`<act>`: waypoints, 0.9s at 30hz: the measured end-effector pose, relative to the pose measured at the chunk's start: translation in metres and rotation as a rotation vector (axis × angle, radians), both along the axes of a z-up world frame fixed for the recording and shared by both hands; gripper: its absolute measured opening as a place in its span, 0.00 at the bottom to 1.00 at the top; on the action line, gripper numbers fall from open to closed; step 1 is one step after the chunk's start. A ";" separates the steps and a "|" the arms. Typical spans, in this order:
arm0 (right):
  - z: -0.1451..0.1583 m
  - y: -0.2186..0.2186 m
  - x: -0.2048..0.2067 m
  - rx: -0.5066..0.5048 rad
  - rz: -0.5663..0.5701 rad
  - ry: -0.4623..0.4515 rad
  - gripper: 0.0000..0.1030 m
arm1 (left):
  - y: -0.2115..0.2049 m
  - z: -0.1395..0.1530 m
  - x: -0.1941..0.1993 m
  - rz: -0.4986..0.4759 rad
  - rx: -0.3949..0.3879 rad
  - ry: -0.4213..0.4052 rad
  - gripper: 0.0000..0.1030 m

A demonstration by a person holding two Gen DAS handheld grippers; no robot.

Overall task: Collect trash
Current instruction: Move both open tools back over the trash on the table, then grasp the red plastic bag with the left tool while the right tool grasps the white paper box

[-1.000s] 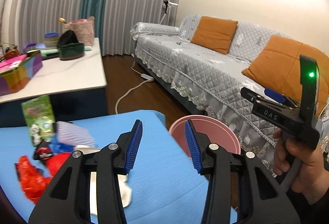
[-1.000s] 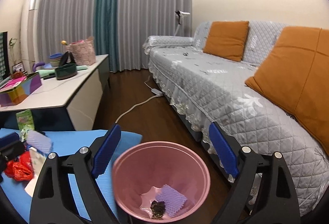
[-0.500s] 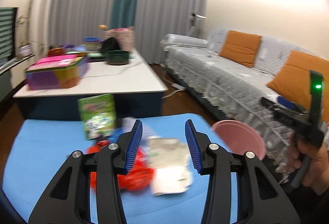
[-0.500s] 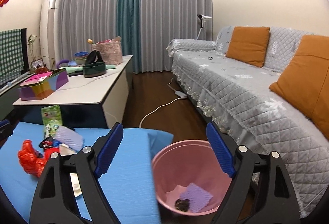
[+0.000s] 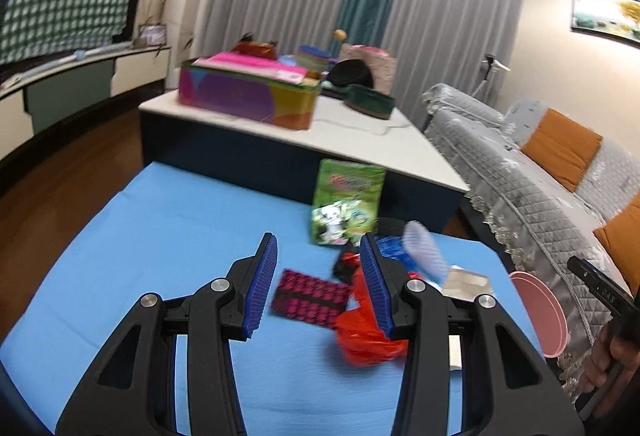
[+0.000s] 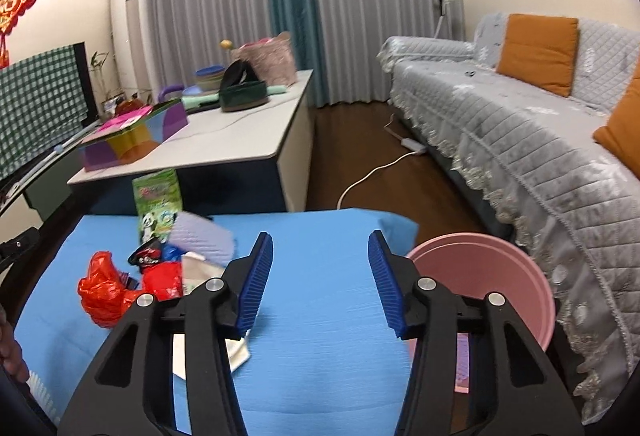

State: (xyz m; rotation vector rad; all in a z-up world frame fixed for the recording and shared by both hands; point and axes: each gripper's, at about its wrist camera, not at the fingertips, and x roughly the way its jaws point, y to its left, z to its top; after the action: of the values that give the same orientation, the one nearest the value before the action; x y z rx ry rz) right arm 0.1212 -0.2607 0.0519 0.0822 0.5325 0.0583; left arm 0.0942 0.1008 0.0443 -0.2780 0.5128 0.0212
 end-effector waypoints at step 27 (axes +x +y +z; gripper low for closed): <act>-0.092 0.061 0.072 0.060 0.207 0.325 0.59 | -0.064 -0.067 0.043 -0.178 0.036 0.164 0.49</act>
State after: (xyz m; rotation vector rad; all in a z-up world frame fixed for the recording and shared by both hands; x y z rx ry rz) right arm 0.1935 -0.2002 -0.0397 0.0952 0.8634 0.2659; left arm 0.1375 0.0371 -0.0225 -0.1955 0.6983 -0.1202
